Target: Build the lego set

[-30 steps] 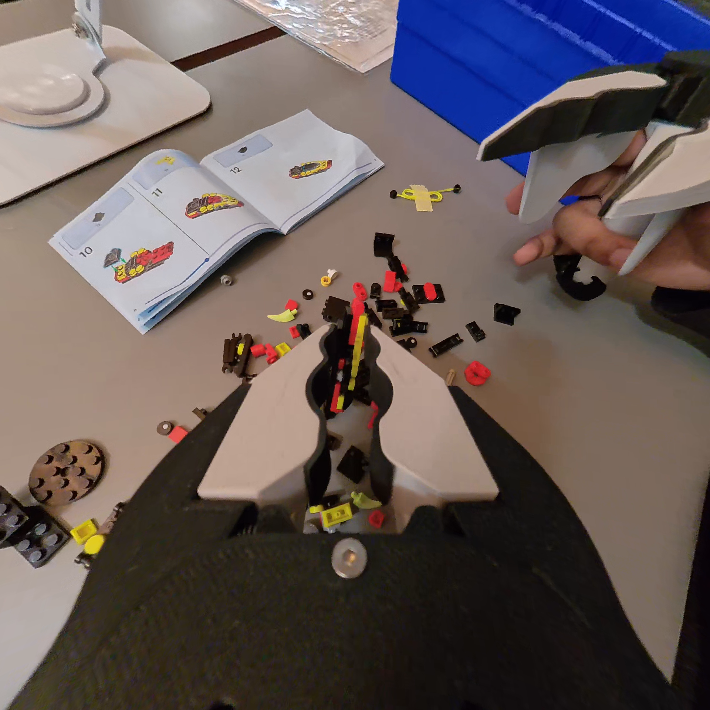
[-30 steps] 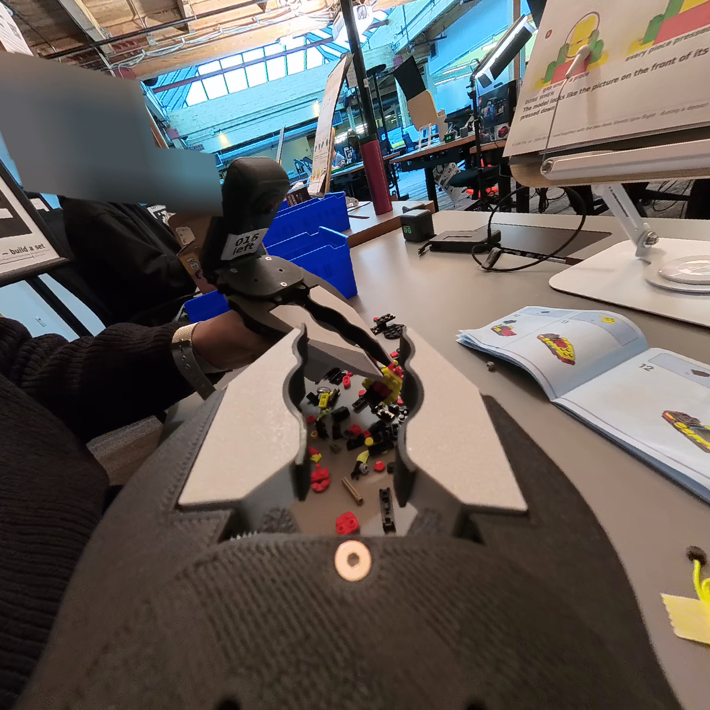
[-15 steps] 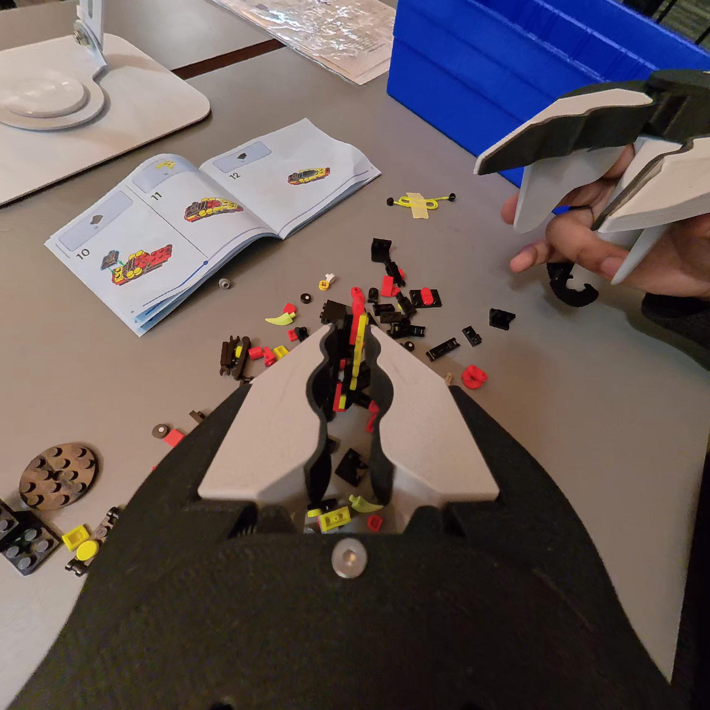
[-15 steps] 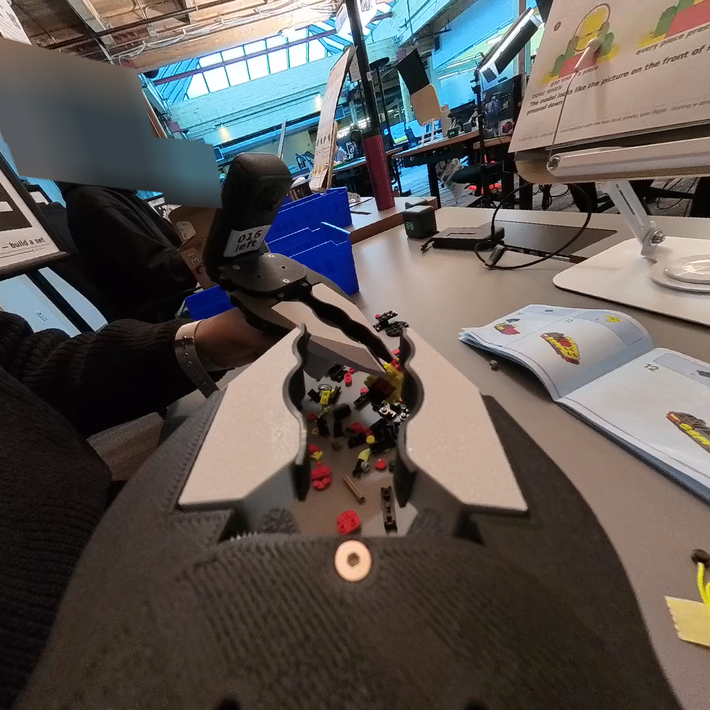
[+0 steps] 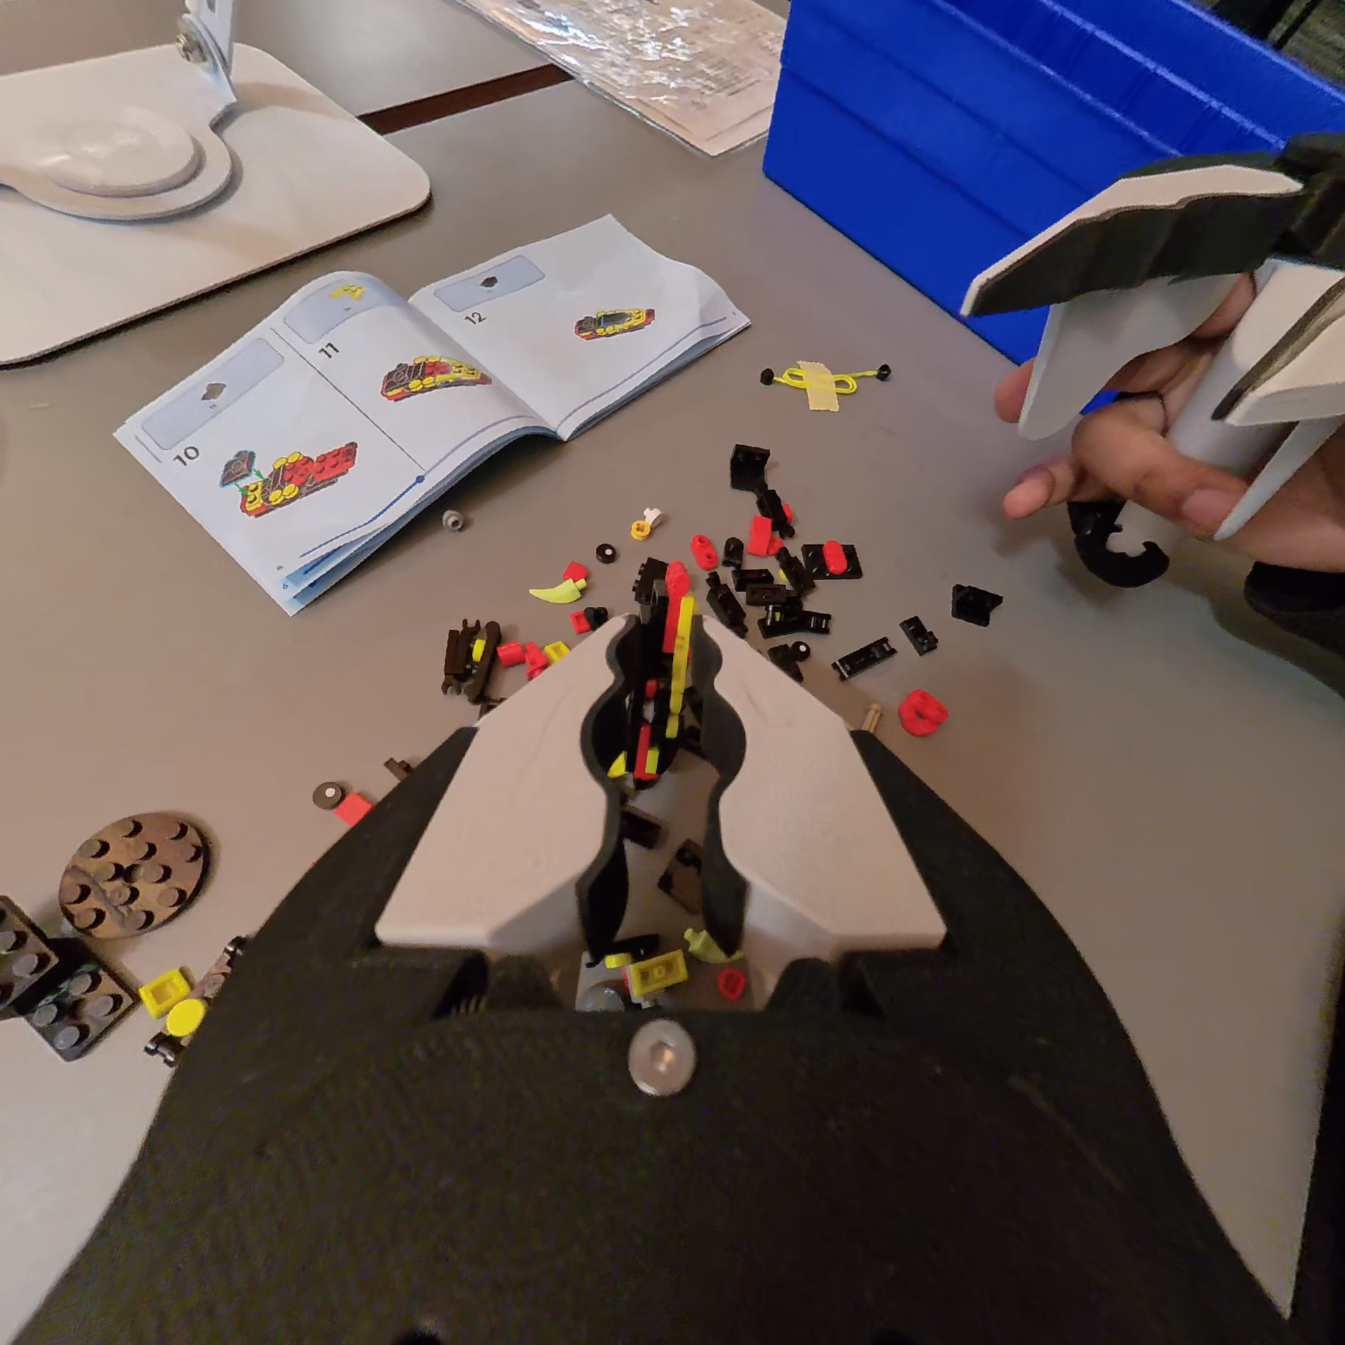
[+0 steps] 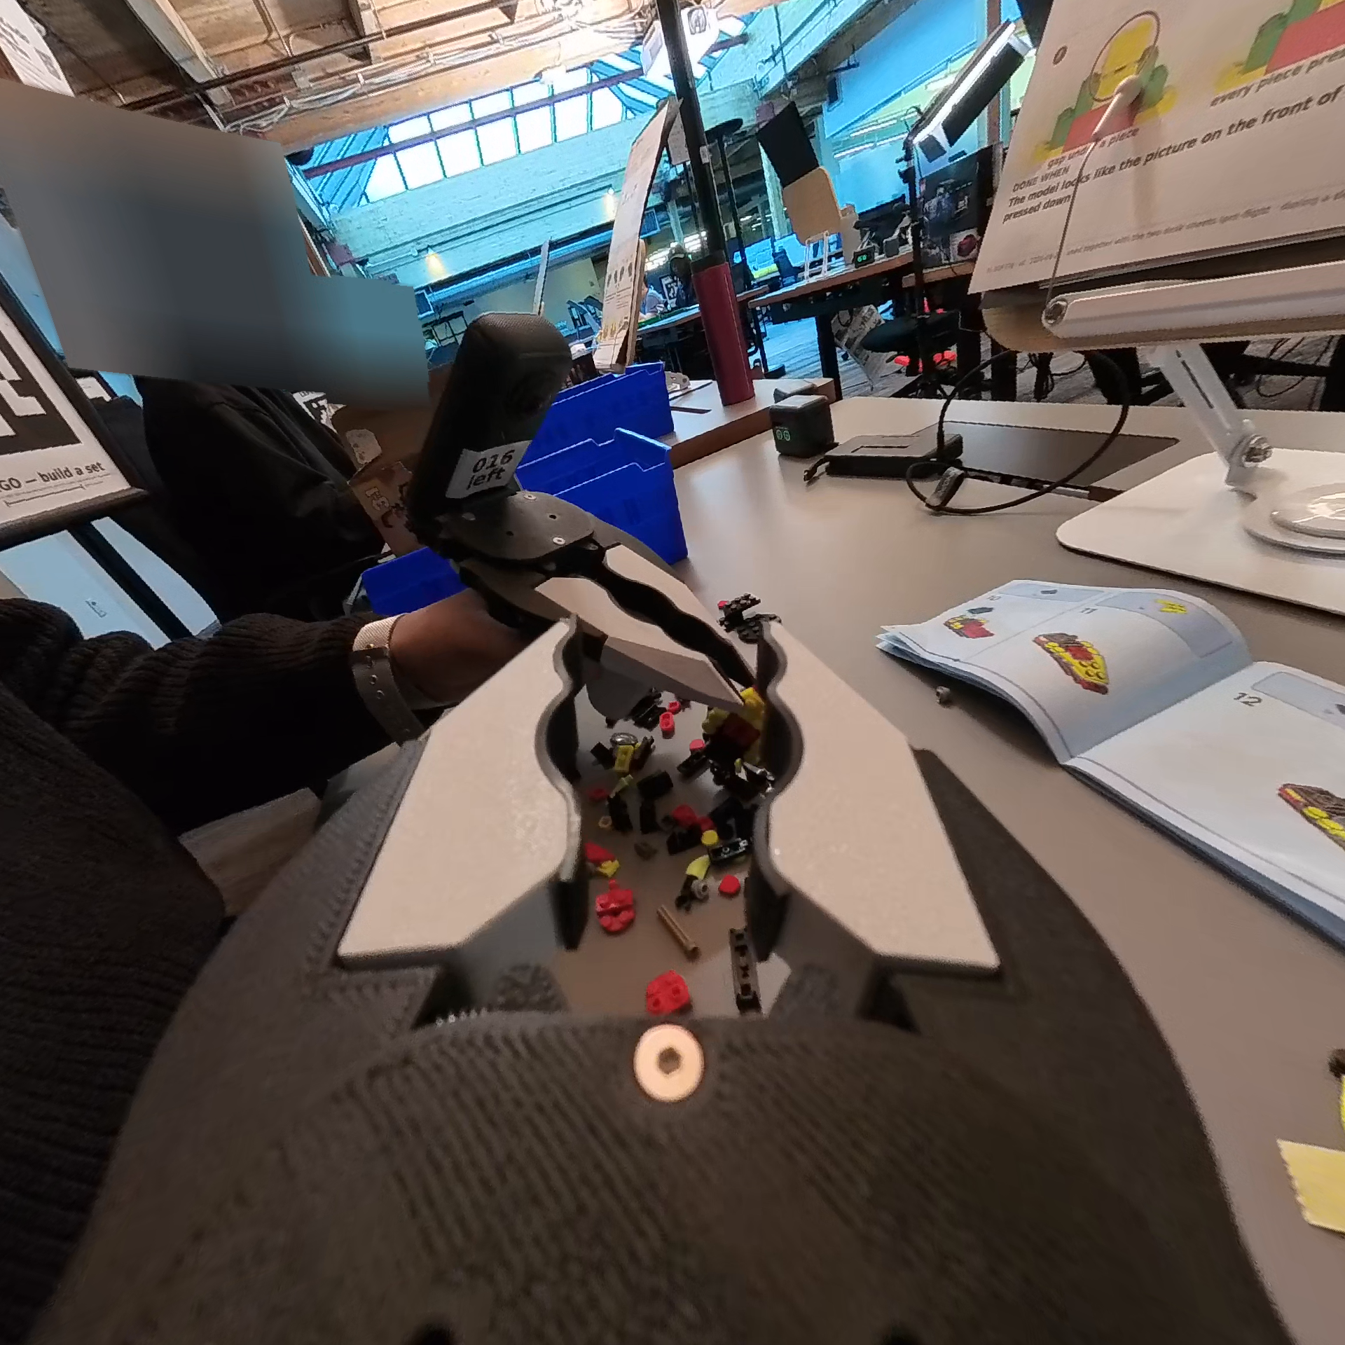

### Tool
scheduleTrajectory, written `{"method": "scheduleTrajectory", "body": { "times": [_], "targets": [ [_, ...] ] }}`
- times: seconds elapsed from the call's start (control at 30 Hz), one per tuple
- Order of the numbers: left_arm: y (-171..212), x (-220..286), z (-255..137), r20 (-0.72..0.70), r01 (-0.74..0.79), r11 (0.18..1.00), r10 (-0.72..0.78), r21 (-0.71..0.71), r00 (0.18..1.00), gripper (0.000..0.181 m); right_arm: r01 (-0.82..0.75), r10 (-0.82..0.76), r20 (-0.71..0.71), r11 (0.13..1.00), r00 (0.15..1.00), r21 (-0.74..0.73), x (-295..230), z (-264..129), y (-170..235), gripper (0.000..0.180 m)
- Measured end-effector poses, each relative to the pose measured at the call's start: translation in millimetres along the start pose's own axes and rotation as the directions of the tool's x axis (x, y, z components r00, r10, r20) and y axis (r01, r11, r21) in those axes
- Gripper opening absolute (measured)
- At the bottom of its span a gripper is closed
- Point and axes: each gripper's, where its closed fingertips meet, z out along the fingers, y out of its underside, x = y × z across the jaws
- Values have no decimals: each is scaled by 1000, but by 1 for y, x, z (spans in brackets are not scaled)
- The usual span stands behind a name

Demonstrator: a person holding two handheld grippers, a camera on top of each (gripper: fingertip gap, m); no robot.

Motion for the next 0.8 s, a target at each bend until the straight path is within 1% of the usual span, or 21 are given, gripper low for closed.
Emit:
{"method": "scheduleTrajectory", "body": {
  "times": [0.1,0.2,0.3,0.43,0.53,0.8],
  "targets": [
    [0,0,0,1,1,1000,-1,-1,1000,9,11,-11,-4,1000,1000,14,0,-2,-4,42],
    [1,-1,0,1,0,1000,0,-2,1000,9,76,-74,-32,995,997,70,-2,-7,-17,36],
    [1,-1,0,2,0,1000,0,0,1000,9,118,-114,-55,989,992,90,-2,-10,-22,33],
    [0,-2,-1,7,-3,1000,3,4,1000,9,148,-144,-54,986,988,75,-6,-8,-21,32],
    [0,-2,-1,7,0,1000,0,7,1000,9,162,-161,-44,986,986,37,-8,-4,-14,33],
    [-1,-2,0,1,5,1000,-5,10,1000,9,139,-138,-32,990,990,17,-7,-2,-9,34]
  ]
}}
